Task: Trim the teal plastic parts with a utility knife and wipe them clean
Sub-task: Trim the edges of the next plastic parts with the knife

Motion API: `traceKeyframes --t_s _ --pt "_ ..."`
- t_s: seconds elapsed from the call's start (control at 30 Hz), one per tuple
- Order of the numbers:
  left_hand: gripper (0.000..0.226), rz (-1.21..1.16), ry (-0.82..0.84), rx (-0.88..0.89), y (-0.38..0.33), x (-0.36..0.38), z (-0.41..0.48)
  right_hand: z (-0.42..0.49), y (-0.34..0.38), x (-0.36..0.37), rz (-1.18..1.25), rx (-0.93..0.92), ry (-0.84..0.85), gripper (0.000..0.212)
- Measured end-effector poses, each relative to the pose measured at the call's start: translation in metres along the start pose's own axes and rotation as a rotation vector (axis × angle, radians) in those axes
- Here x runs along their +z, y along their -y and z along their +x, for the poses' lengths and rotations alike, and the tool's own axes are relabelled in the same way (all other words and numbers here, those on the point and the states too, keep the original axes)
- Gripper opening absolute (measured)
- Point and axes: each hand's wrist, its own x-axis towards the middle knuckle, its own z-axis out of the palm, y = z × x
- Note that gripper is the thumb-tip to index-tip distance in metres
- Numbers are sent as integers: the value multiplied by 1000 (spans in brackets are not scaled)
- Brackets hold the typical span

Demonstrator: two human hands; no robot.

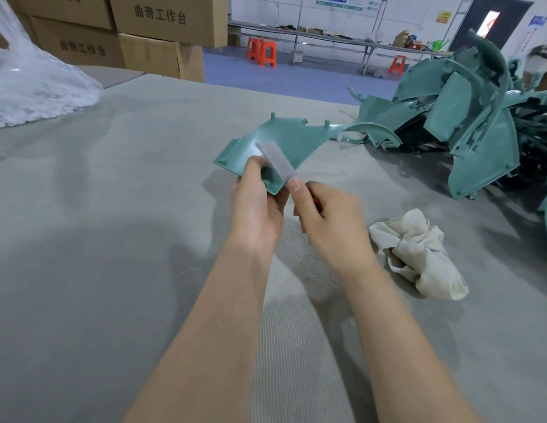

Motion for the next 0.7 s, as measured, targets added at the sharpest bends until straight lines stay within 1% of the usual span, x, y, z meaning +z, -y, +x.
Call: traceKeyframes --t_s 0.1,0.17,0.23,0.33,0.43,0.5,0.7 --pt "16 -15 -21 -31 -2 -1 1 -2 3 5 -3 -23 69 55" --pt "14 -15 -40 -33 -3 -1 2 -2 3 5 0 -29 76 55" --pt "10 -38 -47 -21 -4 0 2 -1 1 3 32 -10 40 56" --pt "9 -101 -37 -29 -5 1 1 2 -4 -2 109 54 -85 56" --pt "8 -93 -25 -44 -5 1 0 5 -9 -6 160 103 -181 58" --pt "9 -88 -19 -46 -4 2 1 5 -10 -6 153 112 -188 60" --pt "9 -109 -14 -45 -4 2 0 5 -10 -4 130 102 -153 56"
